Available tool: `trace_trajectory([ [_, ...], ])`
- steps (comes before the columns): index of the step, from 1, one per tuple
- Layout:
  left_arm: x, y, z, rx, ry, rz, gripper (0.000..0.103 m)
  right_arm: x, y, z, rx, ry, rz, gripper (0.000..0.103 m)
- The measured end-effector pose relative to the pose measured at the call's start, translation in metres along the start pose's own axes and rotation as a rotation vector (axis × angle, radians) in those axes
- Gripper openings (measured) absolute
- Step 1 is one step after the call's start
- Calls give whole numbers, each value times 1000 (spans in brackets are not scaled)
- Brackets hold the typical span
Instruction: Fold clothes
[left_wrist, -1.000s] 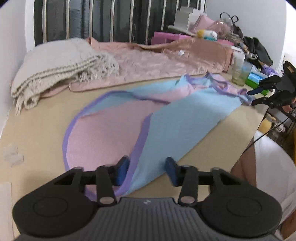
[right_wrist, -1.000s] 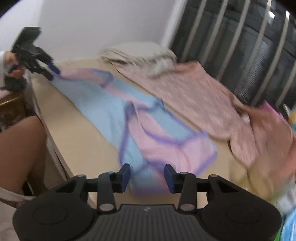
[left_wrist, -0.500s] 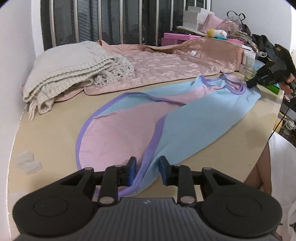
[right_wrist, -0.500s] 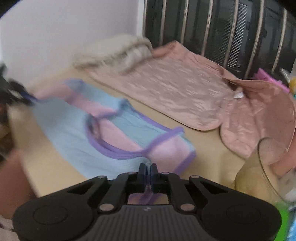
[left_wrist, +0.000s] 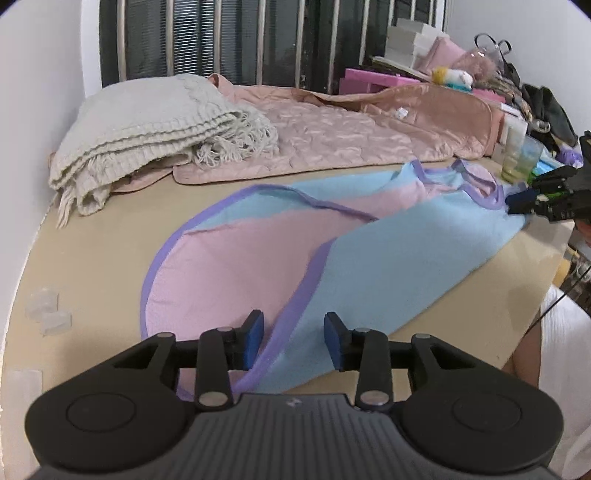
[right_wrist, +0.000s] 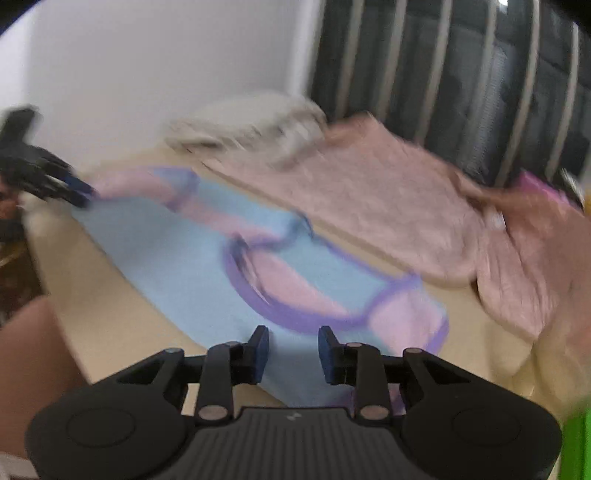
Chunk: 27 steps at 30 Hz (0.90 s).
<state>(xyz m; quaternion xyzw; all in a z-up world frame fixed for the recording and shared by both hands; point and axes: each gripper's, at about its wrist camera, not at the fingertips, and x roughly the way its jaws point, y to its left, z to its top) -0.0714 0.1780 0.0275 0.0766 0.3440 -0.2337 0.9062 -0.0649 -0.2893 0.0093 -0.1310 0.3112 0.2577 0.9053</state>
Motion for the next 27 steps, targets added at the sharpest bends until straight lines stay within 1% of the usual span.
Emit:
trace_trajectory([
  [2, -5, 0, -3, -10, 10, -11, 36, -6, -14, -7, 69, 10, 32, 23],
  [4, -10, 3, -1, -48, 15, -36, 36, -14, -23, -10, 92, 33, 43, 23],
  [6, -18, 3, 14, -60, -34, -47, 38, -20, -30, -7, 100, 54, 34, 25],
  [7, -22, 2, 24, -61, -66, -47, 47, -24, -29, -1, 95, 33, 30, 26],
  [8, -25, 2, 35, -63, -97, -46, 63, -29, -28, 7, 82, -12, 38, 28],
  [9, -24, 3, 47, -69, -124, -42, 73, -34, -26, 15, 67, -60, 47, 37],
  [10, -19, 5, 63, -66, -143, -40, 86, -33, -24, 27, 45, -89, 51, 46],
  [11, -10, 3, 78, -51, -144, -39, 87, -30, -21, 40, 22, -116, 54, 48],
  [12, 3, 1, 94, -32, -126, -42, 87, -19, -18, 56, -11, -120, 66, 48],
  [14, 37, -1, 120, 22, -59, -77, 87, 11, -17, 82, -26, -90, 107, 48],
  [16, 69, 1, 133, 64, -22, -98, 87, 51, -24, 105, 27, -13, 130, 47],
  [18, 97, 7, 139, 35, 27, -73, 87, 87, -29, 122, 64, 55, 132, 47],
  [20, 121, 16, 141, 22, 70, -72, 86, 111, -31, 127, 79, 107, 137, 46],
  [21, 128, 18, 140, 32, 81, -73, 86, 119, -31, 127, 85, 133, 137, 44],
  [22, 133, 21, 139, 39, 96, -79, 83, 127, -33, 125, 92, 157, 131, 34],
  [23, 136, 23, 138, 34, 106, -98, 76, 134, -35, 123, 100, 180, 125, 29],
  [24, 138, 26, 136, 29, 116, -116, 69, 134, -35, 120, 101, 175, 121, 24],
  [25, 140, 28, 135, 25, 126, -132, 44, 133, -35, 118, 101, 169, 126, 17],
  [26, 143, 30, 134, 24, 136, -142, 17, 132, -35, 116, 101, 163, 132, 12],
  [27, 144, 31, 133, 25, 139, -150, 10, 131, -36, 115, 101, 158, 137, 7],
])
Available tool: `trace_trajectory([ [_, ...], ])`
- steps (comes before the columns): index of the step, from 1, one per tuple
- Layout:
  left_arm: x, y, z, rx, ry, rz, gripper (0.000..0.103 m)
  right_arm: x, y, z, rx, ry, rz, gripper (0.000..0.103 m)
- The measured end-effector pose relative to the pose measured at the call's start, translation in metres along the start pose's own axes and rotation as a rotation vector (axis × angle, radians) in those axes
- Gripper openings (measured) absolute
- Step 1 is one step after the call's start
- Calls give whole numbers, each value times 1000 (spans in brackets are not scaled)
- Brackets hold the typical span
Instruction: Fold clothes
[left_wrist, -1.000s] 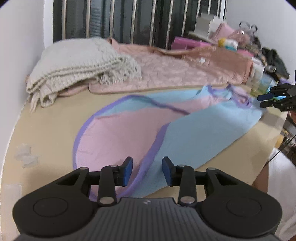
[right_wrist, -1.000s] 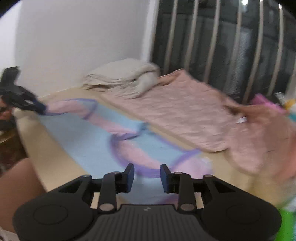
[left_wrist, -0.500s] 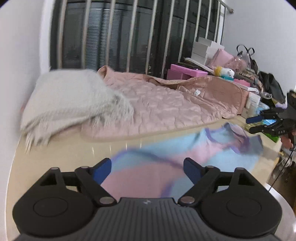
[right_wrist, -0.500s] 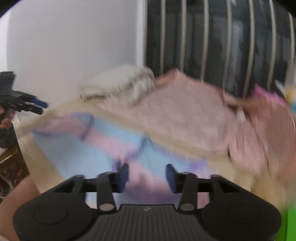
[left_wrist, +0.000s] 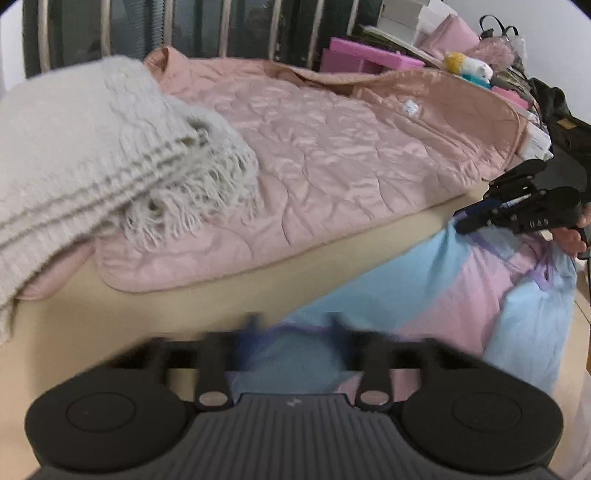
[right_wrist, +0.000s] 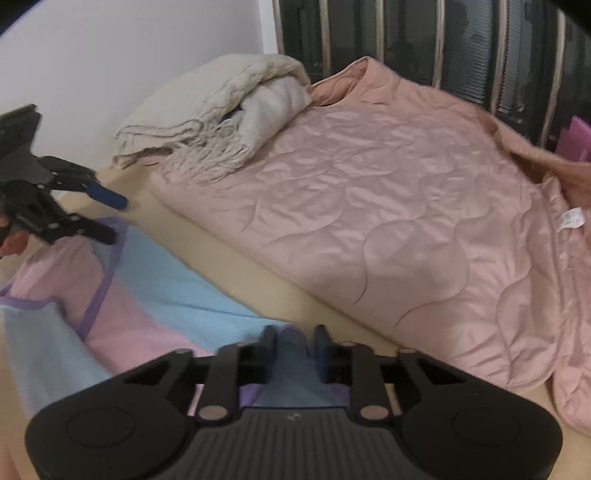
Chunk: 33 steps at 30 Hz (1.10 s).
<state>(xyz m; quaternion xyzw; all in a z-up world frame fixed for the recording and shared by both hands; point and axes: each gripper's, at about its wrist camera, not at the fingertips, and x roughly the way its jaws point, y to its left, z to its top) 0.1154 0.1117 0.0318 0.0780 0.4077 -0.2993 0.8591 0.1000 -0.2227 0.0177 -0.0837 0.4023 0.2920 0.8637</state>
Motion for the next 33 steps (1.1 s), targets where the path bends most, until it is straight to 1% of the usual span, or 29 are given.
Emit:
trace_trajectory([
  [2, -2, -1, -2, 17, -26, -16, 4, -1, -1, -3, -2, -10, 12, 5],
  [4, -10, -4, -5, 19, -69, -33, 4, -12, 7, -4, -29, -40, -1, 4],
  [5, -17, -6, -8, 20, -100, -27, 4, -17, 12, -4, -44, -55, -8, 4],
  [8, -43, -17, -18, 51, -171, 14, 4, -54, 27, -12, -101, -138, -7, 4],
  [10, -62, -33, -32, 113, -204, 70, 4, -76, 42, -24, -159, -176, -10, 4],
  [11, -67, -39, -39, 136, -207, 88, 4, -86, 50, -32, -196, -188, -10, 4],
  [13, -74, -52, -59, 175, -193, 101, 5, -95, 65, -52, -263, -168, 3, 4],
  [15, -69, -62, -78, 210, -135, 182, 7, -92, 77, -72, -326, -112, 7, 5],
  [17, -64, -64, -92, 214, -93, 234, 12, -88, 88, -90, -386, -56, 6, 5],
  [18, -67, -61, -97, 190, -111, 245, 18, -86, 92, -97, -414, -31, 3, 8],
  [19, -72, -57, -98, 150, -113, 238, 41, -90, 94, -101, -430, -37, 13, 13],
  [20, -77, -52, -100, 113, -120, 227, 55, -95, 95, -104, -444, -48, 24, 17],
  [21, -84, -48, -101, 84, -149, 199, 58, -102, 94, -103, -441, -69, 35, 30],
  [22, -92, -42, -100, 49, -193, 163, 61, -109, 91, -101, -425, -103, 40, 40],
  [23, -95, -37, -96, 16, -221, 150, 64, -113, 85, -94, -398, -127, 27, 41],
  [24, -95, -32, -90, -14, -236, 163, 65, -115, 79, -88, -370, -149, 11, 41],
  [25, -93, -26, -84, -42, -241, 197, 65, -118, 73, -81, -342, -170, -4, 41],
  [28, -73, -12, -66, -96, -217, 327, 65, -110, 43, -61, -217, -190, -163, 41],
  [30, -60, -5, -60, -126, -190, 396, 65, -102, 17, -51, -102, -171, -277, 40],
  [31, -56, -5, -60, -130, -172, 410, 65, -98, 6, -50, -61, -156, -273, 40],
  [33, -53, -8, -66, -126, -163, 435, 65, -91, -14, -49, 15, -123, -251, 37],
])
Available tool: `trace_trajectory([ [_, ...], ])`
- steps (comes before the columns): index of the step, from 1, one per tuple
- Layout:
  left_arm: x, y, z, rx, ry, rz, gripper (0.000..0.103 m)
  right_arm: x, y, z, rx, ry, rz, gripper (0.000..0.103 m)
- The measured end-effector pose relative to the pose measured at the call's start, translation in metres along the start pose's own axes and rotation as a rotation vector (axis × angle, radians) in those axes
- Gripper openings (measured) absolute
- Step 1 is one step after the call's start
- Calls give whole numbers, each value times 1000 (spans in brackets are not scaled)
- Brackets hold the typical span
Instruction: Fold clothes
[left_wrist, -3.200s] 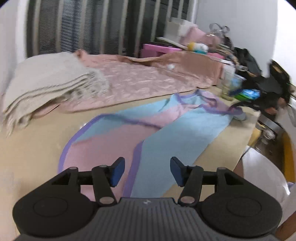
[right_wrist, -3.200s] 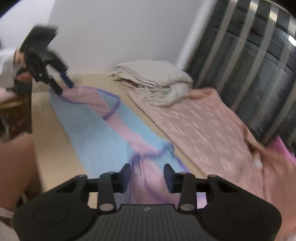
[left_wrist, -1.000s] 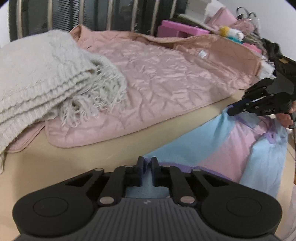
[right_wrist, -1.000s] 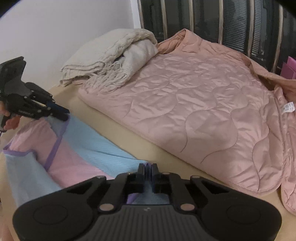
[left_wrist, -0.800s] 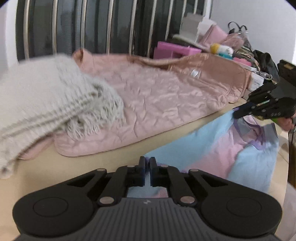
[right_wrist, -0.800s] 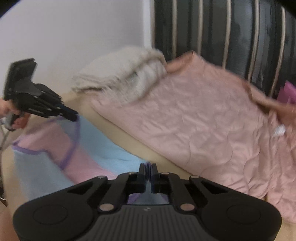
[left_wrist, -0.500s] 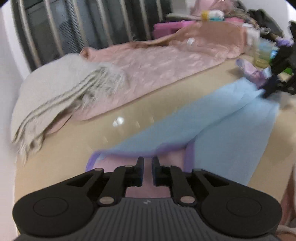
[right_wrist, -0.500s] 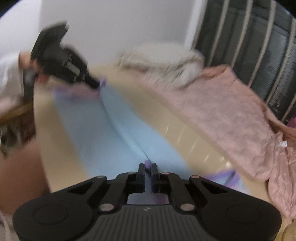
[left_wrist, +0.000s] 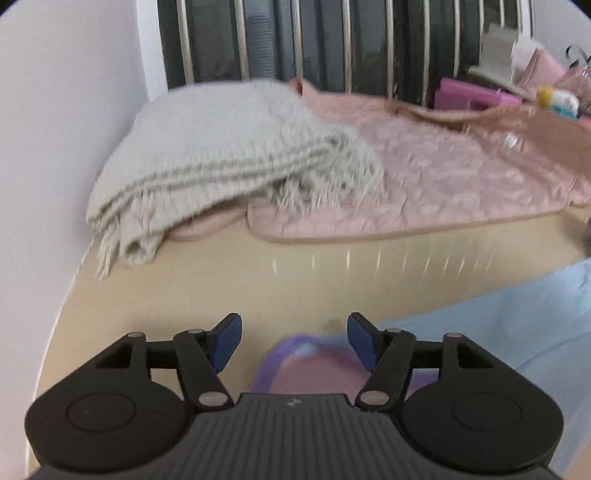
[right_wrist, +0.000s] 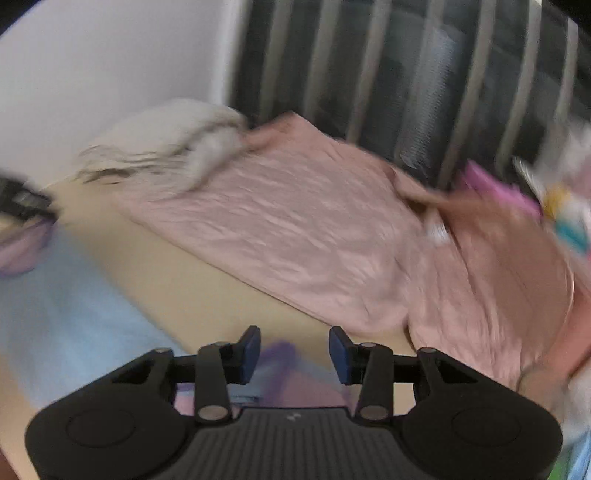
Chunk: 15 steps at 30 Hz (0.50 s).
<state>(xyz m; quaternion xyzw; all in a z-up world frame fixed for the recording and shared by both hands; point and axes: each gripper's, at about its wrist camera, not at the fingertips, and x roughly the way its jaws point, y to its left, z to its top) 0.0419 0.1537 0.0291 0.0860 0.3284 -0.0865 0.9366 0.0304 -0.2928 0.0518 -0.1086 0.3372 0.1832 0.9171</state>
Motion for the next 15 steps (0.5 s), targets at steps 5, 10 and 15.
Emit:
trace_trajectory([
  [5, -12, 0, -21, -29, -1, 53, 67, 25, -11, -12, 90, 82, 26, 6],
  [10, -25, 4, -29, -96, 30, 94, 67, -16, -9, -31, 137, -61, -50, 5],
  [15, -33, 6, -36, -115, 42, 118, 67, -70, -1, -75, 165, -144, -106, 5],
])
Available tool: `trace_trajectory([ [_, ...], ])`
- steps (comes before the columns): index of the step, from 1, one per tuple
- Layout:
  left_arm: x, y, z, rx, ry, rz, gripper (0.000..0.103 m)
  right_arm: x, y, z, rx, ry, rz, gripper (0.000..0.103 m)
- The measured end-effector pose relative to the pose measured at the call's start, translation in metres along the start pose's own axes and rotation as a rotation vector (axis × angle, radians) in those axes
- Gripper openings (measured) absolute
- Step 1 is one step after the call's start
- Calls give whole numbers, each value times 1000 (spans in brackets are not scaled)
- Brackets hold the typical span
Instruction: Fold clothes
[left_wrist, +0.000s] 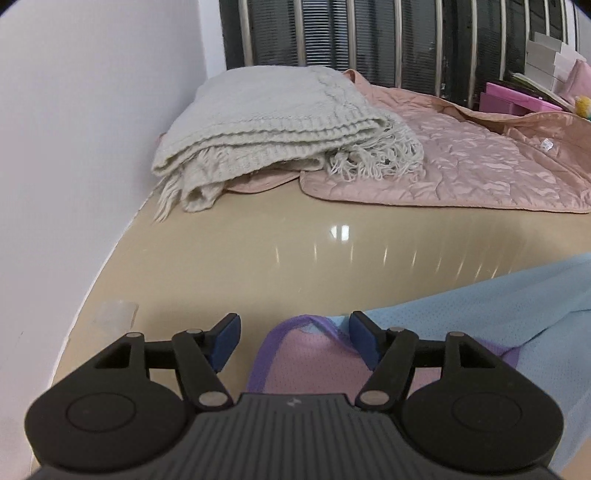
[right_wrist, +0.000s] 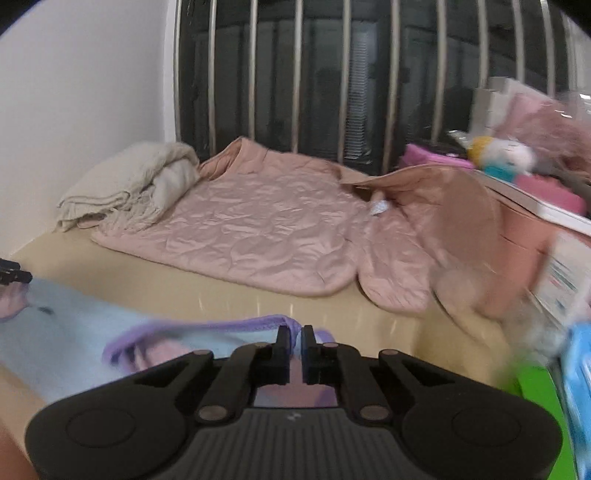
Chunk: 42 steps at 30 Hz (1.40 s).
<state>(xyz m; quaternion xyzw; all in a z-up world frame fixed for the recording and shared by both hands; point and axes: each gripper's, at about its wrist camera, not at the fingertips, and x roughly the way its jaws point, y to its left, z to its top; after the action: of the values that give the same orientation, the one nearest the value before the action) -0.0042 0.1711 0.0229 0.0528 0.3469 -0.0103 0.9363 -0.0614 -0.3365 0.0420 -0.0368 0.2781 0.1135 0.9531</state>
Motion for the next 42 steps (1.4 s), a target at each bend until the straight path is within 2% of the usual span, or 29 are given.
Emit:
trace_trajectory([
  [4, -7, -3, 1, 8, 3, 26, 67, -15, 16, -34, -42, 34, 17, 5],
  [6, -17, -6, 4, -3, -24, 19, 67, -15, 21, -42, -63, 63, -1, 5],
  [8, -36, -14, 7, -2, -77, -41, 67, -23, 22, -38, -60, 59, -14, 7],
  [10, -53, -28, 8, 31, -117, -114, 69, -34, 24, -32, -58, 23, -11, 19],
  [12, -63, -43, 6, 76, -136, -201, 70, -47, 36, -19, -78, -60, 33, 28],
  [15, -60, -77, -2, 219, -110, -323, 70, -37, 70, -8, -144, -99, 211, 30],
  [17, -54, -97, -7, 323, -107, -317, 70, -17, 99, -9, -237, -60, 291, 30],
  [20, -44, -107, -7, 364, -114, -346, 70, 16, 132, -15, -362, -5, 281, 29],
  [22, -41, -113, -8, 402, -125, -383, 70, 28, 138, -16, -365, 16, 296, 27],
  [23, -39, -117, -9, 427, -123, -386, 68, 33, 140, -15, -364, 24, 290, 26],
  [24, -37, -121, -10, 445, -120, -387, 64, 38, 141, -14, -363, 31, 283, 14],
  [25, -35, -124, -10, 458, -118, -387, 48, 40, 140, -12, -351, 32, 285, 8],
  [26, -34, -123, -10, 455, -117, -384, 28, 41, 139, -10, -339, 32, 288, 8],
  [28, -31, -122, -8, 449, -116, -379, 11, 36, 133, -8, -298, 6, 297, 6],
  [32, -37, -115, -8, 468, -150, -354, 4, 18, 124, -5, -260, -33, 282, 5],
  [35, -56, -113, -13, 489, -186, -363, 3, 9, 116, -5, -242, -39, 268, 4],
  [39, -66, -121, -28, 575, -128, -385, 5, 6, 109, -10, -254, 14, 280, 6],
  [41, -62, -120, -33, 571, -93, -377, 7, 2, 102, -10, -248, 5, 270, 12],
  [42, -62, -115, -32, 539, -92, -389, 7, -2, 91, -5, -210, -23, 233, 23],
])
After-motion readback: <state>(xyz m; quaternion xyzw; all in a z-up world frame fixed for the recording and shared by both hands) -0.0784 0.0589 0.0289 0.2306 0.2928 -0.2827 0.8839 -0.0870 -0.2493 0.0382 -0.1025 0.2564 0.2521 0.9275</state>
